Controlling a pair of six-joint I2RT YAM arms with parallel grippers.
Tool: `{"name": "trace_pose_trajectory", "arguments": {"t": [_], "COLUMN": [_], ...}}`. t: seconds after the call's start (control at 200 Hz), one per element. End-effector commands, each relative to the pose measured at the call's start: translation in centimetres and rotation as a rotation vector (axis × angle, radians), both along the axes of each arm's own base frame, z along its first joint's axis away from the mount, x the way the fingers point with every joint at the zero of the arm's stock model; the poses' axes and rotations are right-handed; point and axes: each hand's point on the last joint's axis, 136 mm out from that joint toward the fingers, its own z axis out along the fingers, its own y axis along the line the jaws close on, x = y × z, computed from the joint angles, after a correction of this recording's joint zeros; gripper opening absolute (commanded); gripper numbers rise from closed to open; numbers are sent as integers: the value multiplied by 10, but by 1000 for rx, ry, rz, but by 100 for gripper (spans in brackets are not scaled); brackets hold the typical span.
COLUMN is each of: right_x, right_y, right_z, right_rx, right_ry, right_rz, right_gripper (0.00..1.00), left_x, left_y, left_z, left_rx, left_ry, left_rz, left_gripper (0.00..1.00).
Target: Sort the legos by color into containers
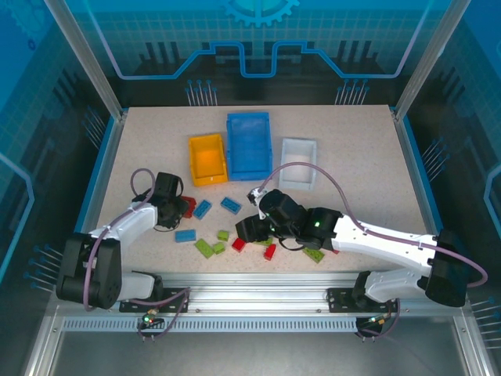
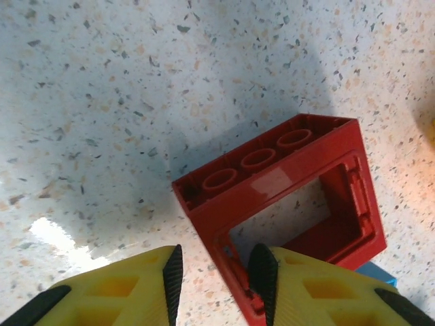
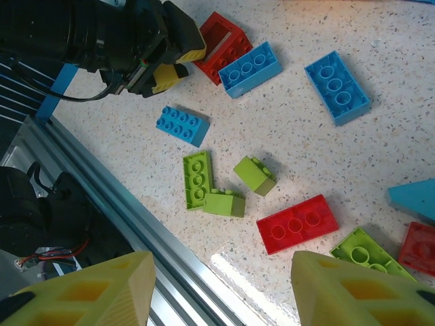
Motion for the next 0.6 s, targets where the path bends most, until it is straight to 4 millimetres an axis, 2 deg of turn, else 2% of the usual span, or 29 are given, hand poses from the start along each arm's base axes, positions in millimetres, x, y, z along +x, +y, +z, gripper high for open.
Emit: {"name": "trace_pose_trajectory", "arguments": {"t": [0.0, 0.095, 0.205, 0.34, 0.41, 0.495, 0.59], "right_x": [-2, -2, -3, -1, 2, 9, 22], "right_y": [10, 8, 6, 0, -5, -15, -31], "right_z": [16, 16, 15, 17, 23, 33, 45], "right_rx": [35, 32, 31, 24, 20, 14, -3], "right_ry": [-27, -28, -28, -44, -72, -121, -183], "right_rz": [26, 23, 17, 2, -16, -56, -136], "right_gripper": [57, 57, 57, 57, 57, 57, 56], "left_x": [-5, -5, -5, -1, 2, 13, 32], "left_y": [4, 7, 12, 15, 13, -3, -40], "left_z": [-9, -9, -3, 21, 41, 68, 100], "left_rx": [-7, 11, 37, 81, 105, 109, 138], "left_ry": [16, 10, -1, -60, -98, -164, -221], "left_rz": [33, 33, 30, -21, -72, -182, -365], "left_gripper": [33, 19, 11, 5, 2, 2, 1]}}
